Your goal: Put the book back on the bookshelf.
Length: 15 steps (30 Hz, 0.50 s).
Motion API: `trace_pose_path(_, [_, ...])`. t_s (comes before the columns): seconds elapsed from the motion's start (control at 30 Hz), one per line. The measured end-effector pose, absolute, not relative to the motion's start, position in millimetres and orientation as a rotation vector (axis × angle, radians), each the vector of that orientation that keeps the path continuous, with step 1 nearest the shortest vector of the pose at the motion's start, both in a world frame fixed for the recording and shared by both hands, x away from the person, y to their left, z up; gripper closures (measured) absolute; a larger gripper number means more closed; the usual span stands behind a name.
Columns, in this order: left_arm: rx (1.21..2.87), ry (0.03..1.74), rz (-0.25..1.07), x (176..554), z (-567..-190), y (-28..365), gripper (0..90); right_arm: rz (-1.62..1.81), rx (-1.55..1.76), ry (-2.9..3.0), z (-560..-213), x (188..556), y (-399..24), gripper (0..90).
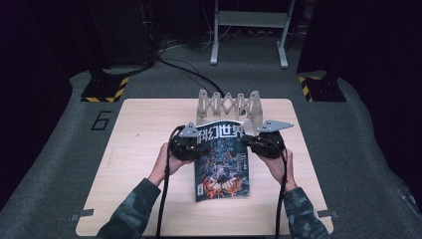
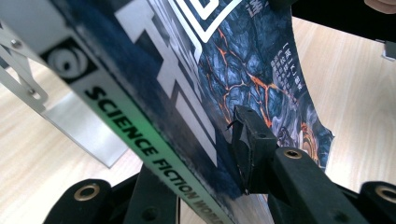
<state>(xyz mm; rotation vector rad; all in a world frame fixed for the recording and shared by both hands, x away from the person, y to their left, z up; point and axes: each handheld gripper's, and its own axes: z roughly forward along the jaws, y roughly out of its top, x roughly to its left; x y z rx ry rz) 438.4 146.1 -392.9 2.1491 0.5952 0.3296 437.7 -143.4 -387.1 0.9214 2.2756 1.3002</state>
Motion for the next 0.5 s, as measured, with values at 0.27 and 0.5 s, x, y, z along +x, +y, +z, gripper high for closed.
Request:
trace_pose_path(0.27, [2.155,0.541,0.43,435,-384,143,72.3,1.308,0.881,2.234,-379,434,-143,80.3])
trace_pose_path(0.5, [2.156,0.506,0.527,431,-378,142,73.1,1.32,0.843,2.217,-372,432,-144,81.1])
